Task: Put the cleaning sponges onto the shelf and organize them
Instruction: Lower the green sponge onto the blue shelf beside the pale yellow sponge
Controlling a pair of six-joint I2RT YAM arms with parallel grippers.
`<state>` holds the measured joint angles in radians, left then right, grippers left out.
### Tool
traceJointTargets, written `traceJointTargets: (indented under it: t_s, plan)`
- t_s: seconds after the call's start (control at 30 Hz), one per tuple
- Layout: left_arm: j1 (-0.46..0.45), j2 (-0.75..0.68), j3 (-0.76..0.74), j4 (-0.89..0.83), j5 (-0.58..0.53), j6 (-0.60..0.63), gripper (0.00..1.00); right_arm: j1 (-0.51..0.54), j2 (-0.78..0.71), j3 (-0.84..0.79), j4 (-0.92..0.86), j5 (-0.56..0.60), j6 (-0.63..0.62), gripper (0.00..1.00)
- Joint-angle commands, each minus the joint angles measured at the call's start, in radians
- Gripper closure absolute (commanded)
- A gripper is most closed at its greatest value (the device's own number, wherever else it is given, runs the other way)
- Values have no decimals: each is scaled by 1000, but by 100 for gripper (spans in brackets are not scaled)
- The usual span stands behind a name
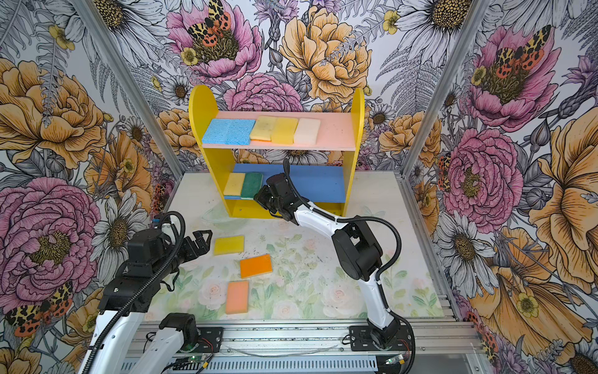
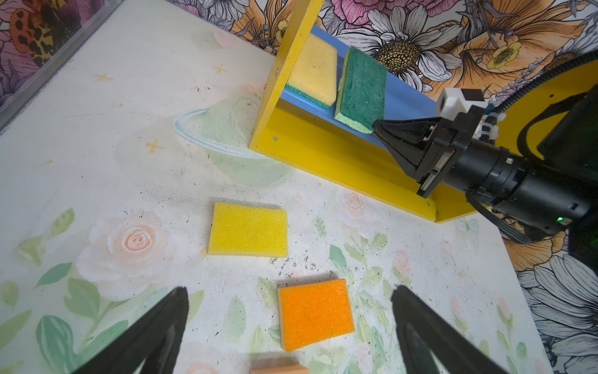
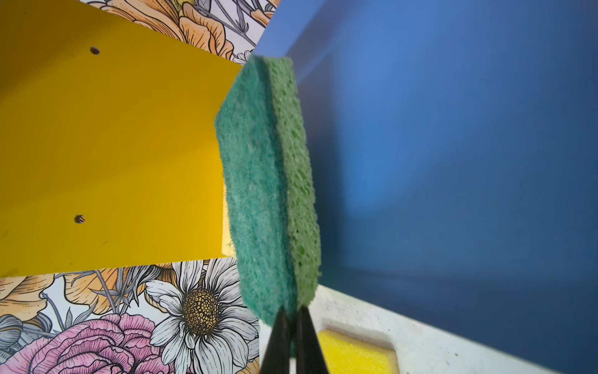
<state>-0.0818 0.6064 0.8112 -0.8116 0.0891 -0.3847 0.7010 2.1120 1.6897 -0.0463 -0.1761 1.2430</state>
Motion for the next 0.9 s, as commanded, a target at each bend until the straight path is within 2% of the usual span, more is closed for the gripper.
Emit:
traceJointTargets:
  t_s: [0.0, 0.7, 0.87]
  plan:
    - [11, 0, -3, 14, -5, 21, 1, 5, 15, 28, 28, 37, 15, 100]
    - [9, -1, -3, 14, -1, 19, 1, -9, 77, 77, 19, 34, 21, 97]
    - [8, -2, -3, 14, -2, 19, 1, -10, 82, 77, 26, 31, 24, 90]
